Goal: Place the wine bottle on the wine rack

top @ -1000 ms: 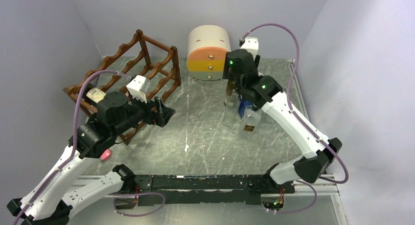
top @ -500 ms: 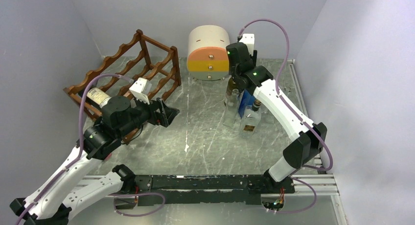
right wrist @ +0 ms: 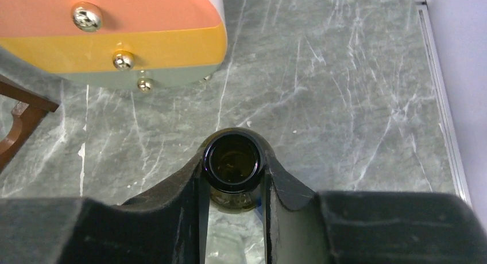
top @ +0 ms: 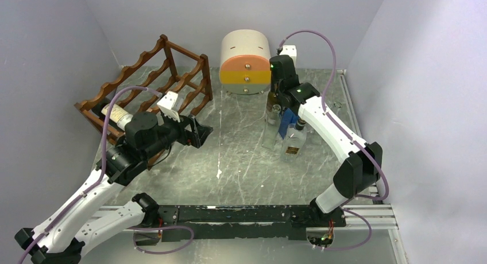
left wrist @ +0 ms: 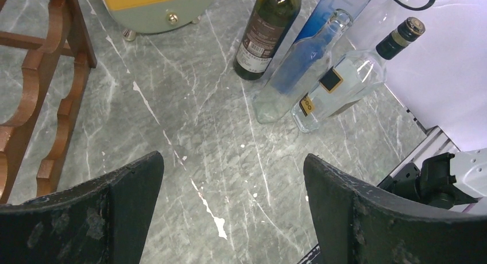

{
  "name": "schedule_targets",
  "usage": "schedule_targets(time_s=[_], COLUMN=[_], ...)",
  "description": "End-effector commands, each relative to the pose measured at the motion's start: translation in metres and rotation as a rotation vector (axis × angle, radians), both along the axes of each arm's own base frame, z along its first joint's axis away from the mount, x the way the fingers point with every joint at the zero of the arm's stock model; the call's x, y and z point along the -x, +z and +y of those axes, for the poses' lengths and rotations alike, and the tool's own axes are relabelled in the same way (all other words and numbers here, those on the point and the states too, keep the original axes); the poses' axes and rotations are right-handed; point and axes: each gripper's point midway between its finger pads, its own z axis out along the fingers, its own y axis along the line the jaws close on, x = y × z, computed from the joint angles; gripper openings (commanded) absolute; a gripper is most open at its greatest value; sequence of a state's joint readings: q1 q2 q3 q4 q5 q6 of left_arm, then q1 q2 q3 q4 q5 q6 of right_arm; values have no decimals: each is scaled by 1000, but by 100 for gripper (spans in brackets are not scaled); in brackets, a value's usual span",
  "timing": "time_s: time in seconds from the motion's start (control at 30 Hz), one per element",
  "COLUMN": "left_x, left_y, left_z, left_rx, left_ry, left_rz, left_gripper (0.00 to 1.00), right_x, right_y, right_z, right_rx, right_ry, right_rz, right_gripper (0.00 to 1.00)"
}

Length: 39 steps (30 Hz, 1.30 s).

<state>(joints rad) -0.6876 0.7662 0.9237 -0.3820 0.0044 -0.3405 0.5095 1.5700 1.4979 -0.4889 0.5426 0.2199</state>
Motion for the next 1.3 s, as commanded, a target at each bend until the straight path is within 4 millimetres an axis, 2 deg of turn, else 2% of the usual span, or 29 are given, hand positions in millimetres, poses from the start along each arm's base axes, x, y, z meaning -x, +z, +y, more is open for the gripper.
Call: schedule_targets(time_s=[0.0, 0.07, 0.17, 0.33, 0.53, 0.83, 1.07, 1.27], left_x=[-3, -4, -2, 0, -7, -21, -25, -34], left_y=[14, 13, 15, 19, 14, -9, -23, -31], left_z=[1, -1, -5, -8, -16, -32, -35, -45], left_rx=[21, 30, 52, 70, 58, -22, -16, -24], left_ry=[2, 1, -17, -42, -67, -136, -133, -153], left_rz=[-67, -66, -74, -95, -137, -260, -251, -264], left_gripper=[95, 95, 95, 95, 95, 95, 95, 95], right_x=[-7, -8, -7, 5, 27, 72, 103, 115], right_y=[13, 23, 40, 69, 81, 97, 107, 110], right_z=[13, 22, 35, 46, 73, 115, 132, 136], right_rx=[-20, -36, -45, -90, -197, -378, -472, -506], right_ry=[85, 146, 231, 303, 460, 712, 826, 870], right_rz=[-52, -77, -112, -179, -163, -147, -133, -114], right_gripper=[6, 0, 0, 0, 0, 0, 0, 0])
